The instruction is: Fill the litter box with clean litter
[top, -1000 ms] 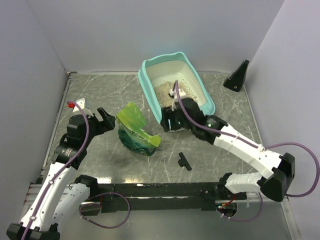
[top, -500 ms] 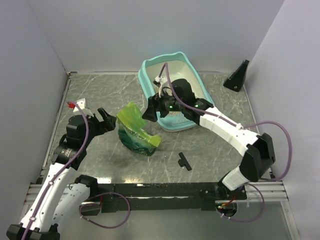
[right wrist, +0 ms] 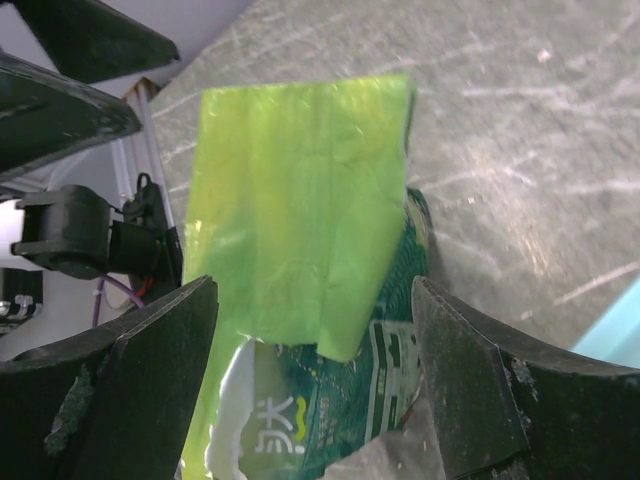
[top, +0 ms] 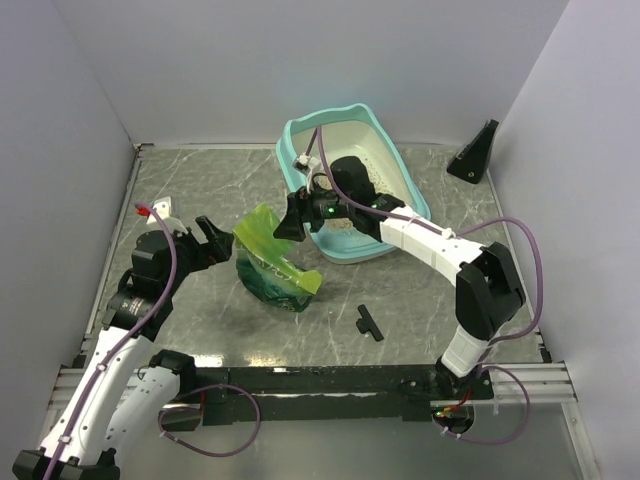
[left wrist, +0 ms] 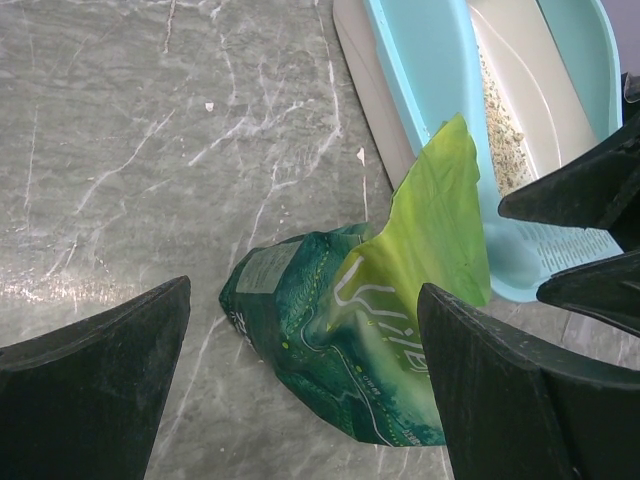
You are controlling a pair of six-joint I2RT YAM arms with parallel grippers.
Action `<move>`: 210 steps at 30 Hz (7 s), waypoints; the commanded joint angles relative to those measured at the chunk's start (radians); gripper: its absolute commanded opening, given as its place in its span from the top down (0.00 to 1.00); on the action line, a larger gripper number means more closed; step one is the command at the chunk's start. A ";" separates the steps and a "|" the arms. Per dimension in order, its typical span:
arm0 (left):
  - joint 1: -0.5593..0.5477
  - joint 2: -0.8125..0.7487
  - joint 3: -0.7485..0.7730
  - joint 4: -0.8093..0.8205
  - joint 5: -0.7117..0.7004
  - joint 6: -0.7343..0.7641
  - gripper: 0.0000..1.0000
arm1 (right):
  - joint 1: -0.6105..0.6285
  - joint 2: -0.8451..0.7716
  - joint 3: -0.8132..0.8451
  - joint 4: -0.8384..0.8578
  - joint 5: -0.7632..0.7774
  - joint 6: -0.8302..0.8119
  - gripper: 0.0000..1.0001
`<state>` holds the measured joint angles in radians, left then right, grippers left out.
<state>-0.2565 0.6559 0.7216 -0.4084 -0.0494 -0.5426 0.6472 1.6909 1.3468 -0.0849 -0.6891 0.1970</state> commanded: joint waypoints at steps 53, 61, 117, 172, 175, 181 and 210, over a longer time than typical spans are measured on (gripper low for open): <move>0.005 -0.047 0.004 -0.013 -0.148 -0.023 0.01 | 0.475 0.148 0.738 -0.647 1.034 -0.458 1.00; 0.005 -0.056 0.006 -0.026 -0.187 -0.026 0.01 | 0.514 0.273 0.753 -0.622 1.229 -0.450 1.00; 0.003 -0.263 -0.056 0.120 -0.044 0.082 0.01 | 0.600 -0.325 0.192 -0.567 1.174 -0.203 0.38; 0.005 -0.248 -0.054 0.123 0.010 0.090 0.01 | 0.322 -0.195 -0.074 -0.357 0.501 -0.234 0.30; 0.005 -0.245 -0.054 0.123 0.013 0.090 0.01 | 0.319 -0.160 -0.061 -0.360 0.491 -0.235 0.31; 0.003 -0.240 -0.053 0.122 0.014 0.090 0.01 | 0.322 -0.109 -0.015 -0.386 0.603 -0.226 0.74; 0.008 -0.242 -0.053 0.122 0.028 0.086 0.01 | 0.431 -0.332 -0.014 -0.343 1.126 -0.159 0.48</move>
<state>-0.2539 0.4103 0.6655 -0.3191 -0.0441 -0.4606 1.0840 1.4662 1.2469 -0.4133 0.4381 -0.0101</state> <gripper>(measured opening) 0.994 0.482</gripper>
